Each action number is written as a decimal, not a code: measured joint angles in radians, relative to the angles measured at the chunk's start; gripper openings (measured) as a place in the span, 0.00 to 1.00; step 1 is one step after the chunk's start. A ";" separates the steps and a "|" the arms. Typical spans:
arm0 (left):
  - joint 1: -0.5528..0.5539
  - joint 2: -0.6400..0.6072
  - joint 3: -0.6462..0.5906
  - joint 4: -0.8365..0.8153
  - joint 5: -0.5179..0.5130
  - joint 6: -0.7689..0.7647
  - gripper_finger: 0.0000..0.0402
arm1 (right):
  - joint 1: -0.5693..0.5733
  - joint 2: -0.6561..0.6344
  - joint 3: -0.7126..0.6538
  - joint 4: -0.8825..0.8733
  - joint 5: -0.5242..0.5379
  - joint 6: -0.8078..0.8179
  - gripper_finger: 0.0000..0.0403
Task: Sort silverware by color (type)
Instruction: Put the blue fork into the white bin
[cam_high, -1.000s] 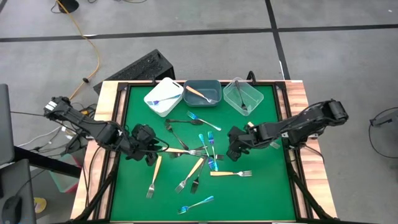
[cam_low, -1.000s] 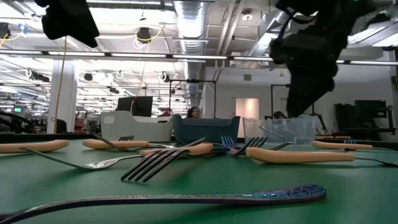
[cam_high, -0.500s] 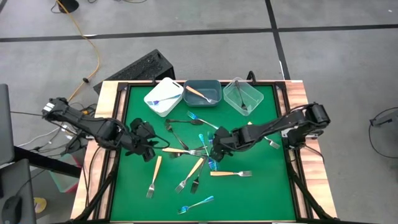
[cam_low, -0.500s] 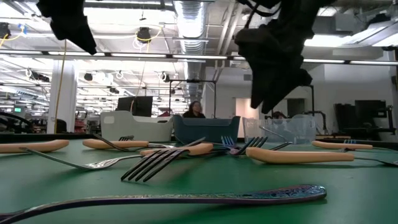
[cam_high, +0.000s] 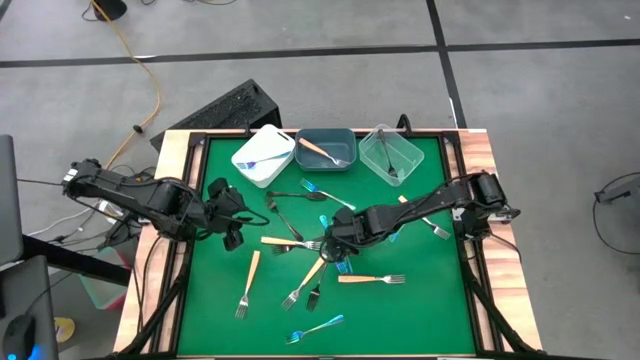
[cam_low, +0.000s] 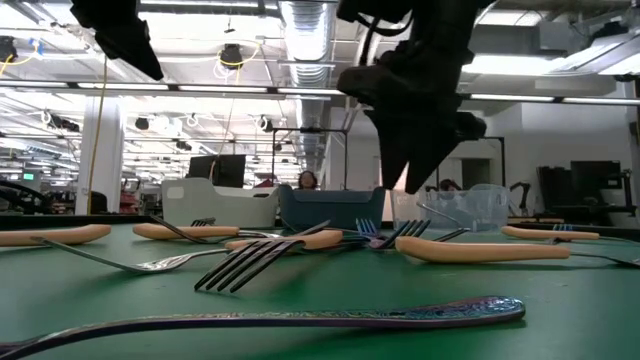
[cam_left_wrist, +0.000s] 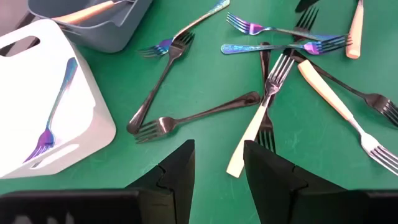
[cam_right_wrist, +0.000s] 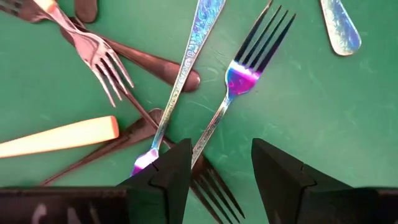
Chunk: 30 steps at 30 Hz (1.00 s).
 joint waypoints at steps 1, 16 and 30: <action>0.000 -0.003 0.000 0.000 0.000 0.000 0.31 | 0.000 0.010 0.004 0.000 -0.001 0.002 0.45; 0.000 -0.007 0.000 -0.008 0.018 0.004 0.31 | -0.050 0.065 0.025 -0.014 -0.017 0.017 0.47; 0.000 -0.007 0.000 -0.010 0.010 0.012 0.31 | -0.063 0.085 0.025 0.009 -0.023 0.020 0.54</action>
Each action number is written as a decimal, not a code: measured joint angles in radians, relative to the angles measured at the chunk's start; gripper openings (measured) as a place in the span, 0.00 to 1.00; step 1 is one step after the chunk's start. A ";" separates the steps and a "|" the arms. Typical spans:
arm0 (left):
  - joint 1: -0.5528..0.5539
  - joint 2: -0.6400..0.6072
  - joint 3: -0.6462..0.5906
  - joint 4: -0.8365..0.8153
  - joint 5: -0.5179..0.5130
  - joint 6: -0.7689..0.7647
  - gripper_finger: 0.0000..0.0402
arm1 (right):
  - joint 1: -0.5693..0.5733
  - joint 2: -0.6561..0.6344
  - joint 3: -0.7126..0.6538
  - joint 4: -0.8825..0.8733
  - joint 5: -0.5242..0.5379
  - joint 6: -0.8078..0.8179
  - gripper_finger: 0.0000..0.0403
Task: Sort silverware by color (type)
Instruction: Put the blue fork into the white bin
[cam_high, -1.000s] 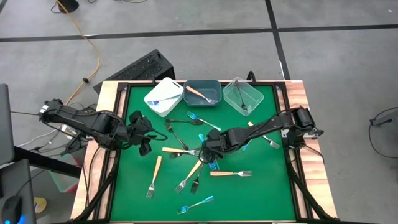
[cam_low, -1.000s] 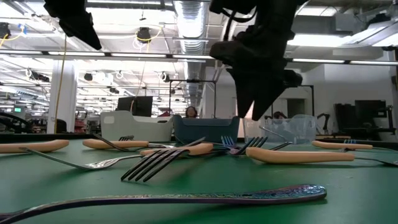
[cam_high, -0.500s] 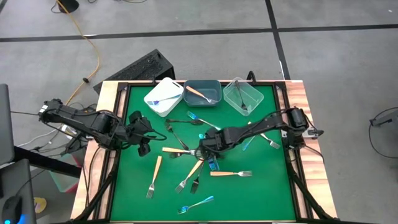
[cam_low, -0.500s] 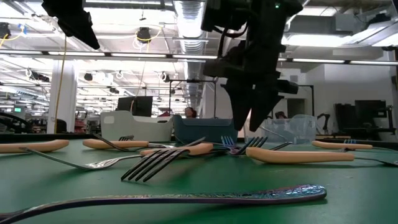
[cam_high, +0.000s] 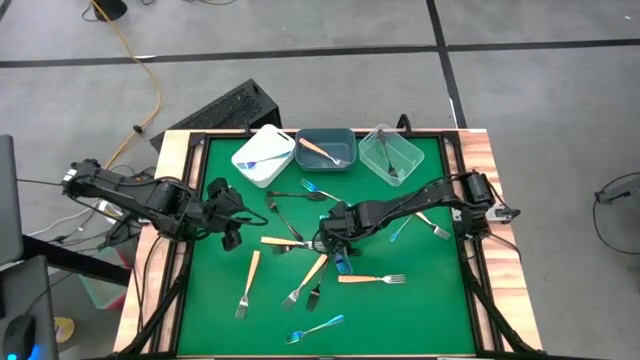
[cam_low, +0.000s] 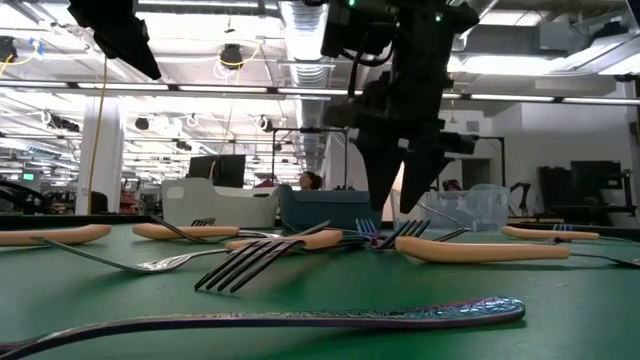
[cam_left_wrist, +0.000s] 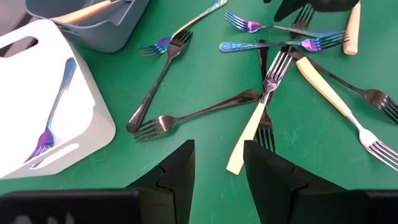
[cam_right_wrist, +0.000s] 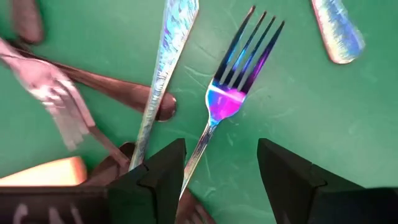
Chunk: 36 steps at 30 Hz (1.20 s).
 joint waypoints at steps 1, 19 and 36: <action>0.000 0.000 0.000 -0.002 0.000 -0.001 0.31 | 0.000 0.007 0.000 -0.002 0.000 0.002 0.53; 0.000 0.000 0.000 -0.006 -0.018 -0.004 0.31 | 0.015 0.073 0.000 0.014 -0.053 0.008 0.53; 0.000 0.000 0.000 -0.012 -0.019 -0.020 0.31 | 0.013 0.074 0.000 -0.056 -0.076 0.051 0.19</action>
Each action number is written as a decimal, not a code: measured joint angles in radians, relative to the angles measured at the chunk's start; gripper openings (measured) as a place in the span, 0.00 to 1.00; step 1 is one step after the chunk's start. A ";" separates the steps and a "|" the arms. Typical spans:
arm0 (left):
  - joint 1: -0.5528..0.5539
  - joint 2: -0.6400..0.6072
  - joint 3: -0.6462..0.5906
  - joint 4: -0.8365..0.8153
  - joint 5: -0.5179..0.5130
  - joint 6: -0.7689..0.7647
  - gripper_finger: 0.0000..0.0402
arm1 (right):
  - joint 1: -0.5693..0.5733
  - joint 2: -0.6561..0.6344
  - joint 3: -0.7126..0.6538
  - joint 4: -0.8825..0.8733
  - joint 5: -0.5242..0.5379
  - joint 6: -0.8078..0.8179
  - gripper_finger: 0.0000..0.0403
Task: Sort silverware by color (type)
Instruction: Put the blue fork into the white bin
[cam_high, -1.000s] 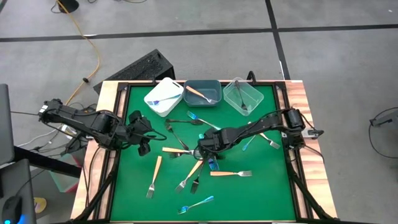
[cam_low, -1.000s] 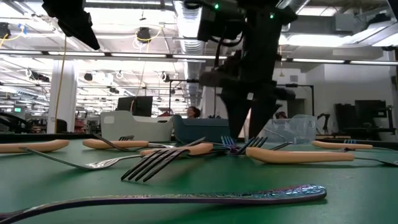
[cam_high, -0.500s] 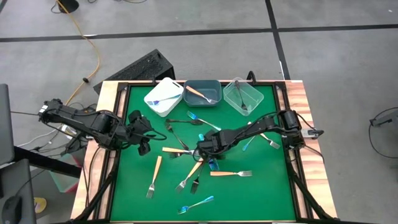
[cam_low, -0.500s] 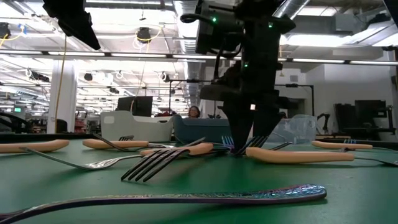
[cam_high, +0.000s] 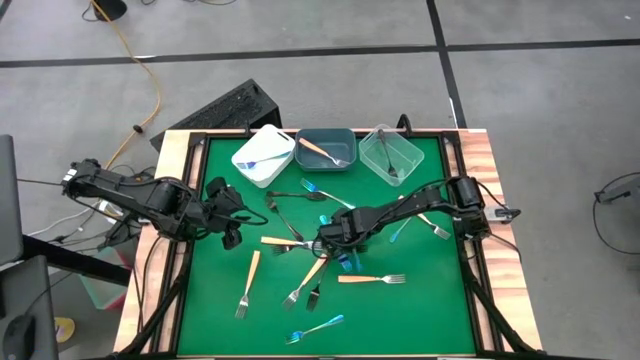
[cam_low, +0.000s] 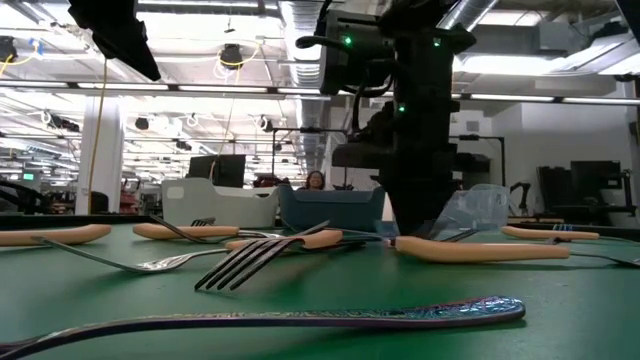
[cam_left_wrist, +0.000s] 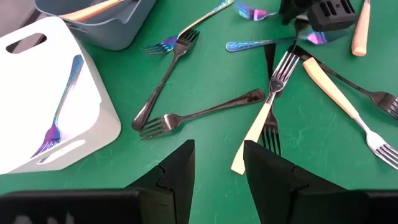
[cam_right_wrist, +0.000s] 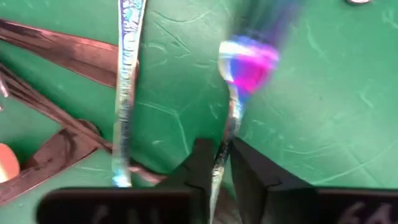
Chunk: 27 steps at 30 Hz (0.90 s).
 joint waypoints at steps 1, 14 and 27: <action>0.000 0.000 0.000 0.000 0.000 0.000 0.31 | 0.000 0.000 0.000 -0.002 0.000 0.000 0.16; 0.000 0.000 0.000 0.000 -0.020 0.000 0.31 | -0.014 -0.013 -0.002 0.010 -0.033 -0.059 0.03; 0.000 0.000 0.000 0.001 -0.060 0.000 0.31 | -0.109 -0.115 0.103 0.027 0.011 -0.255 0.02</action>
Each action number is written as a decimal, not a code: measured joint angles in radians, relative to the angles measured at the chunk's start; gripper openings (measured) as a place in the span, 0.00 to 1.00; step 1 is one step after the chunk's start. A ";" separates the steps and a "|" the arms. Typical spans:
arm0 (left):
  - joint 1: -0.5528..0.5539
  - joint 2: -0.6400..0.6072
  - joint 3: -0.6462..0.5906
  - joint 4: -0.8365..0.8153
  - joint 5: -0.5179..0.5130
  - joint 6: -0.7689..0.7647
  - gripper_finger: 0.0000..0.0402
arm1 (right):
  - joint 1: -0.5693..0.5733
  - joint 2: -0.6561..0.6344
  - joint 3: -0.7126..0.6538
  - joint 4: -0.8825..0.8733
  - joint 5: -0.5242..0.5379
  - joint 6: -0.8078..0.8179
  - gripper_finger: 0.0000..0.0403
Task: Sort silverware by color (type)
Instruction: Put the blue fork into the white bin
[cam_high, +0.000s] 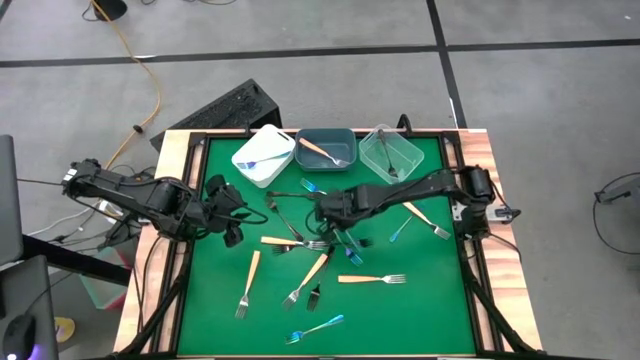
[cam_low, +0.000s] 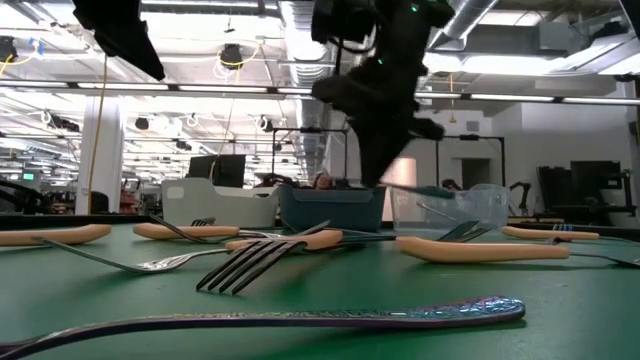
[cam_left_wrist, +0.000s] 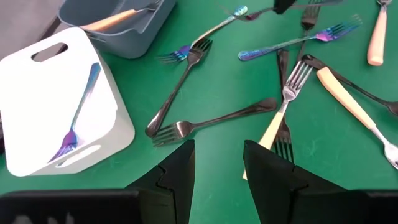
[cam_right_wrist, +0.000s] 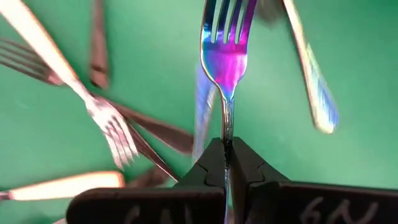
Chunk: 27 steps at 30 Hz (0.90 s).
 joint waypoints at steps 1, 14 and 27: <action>0.000 0.000 0.000 0.000 0.000 0.000 0.31 | -0.008 -0.003 0.017 0.005 0.004 -0.019 0.02; 0.000 0.000 0.000 0.000 -0.017 -0.104 0.31 | -0.110 -0.001 0.136 0.274 0.011 -0.329 0.02; 0.000 0.000 0.000 -0.001 -0.052 -0.247 0.31 | -0.195 -0.001 0.137 0.741 0.004 -0.574 0.02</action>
